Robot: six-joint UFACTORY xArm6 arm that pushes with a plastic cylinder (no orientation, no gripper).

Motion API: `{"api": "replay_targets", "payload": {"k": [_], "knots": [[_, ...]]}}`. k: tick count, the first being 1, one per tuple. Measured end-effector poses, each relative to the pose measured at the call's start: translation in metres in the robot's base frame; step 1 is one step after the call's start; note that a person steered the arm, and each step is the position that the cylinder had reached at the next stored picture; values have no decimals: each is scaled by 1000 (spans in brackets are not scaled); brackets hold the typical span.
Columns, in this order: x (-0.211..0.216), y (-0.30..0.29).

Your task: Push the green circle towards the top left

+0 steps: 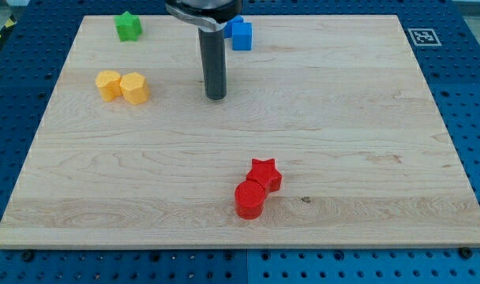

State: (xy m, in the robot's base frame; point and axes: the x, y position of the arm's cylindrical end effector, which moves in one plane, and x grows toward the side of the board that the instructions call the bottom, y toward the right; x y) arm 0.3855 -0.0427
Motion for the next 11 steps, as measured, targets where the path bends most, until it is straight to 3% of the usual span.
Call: {"api": "replay_targets", "payload": {"k": [1,5,9,10,11], "knots": [[-18,0],[-21,47],[-80,-35],[-83,-42],[-59,-39]]}}
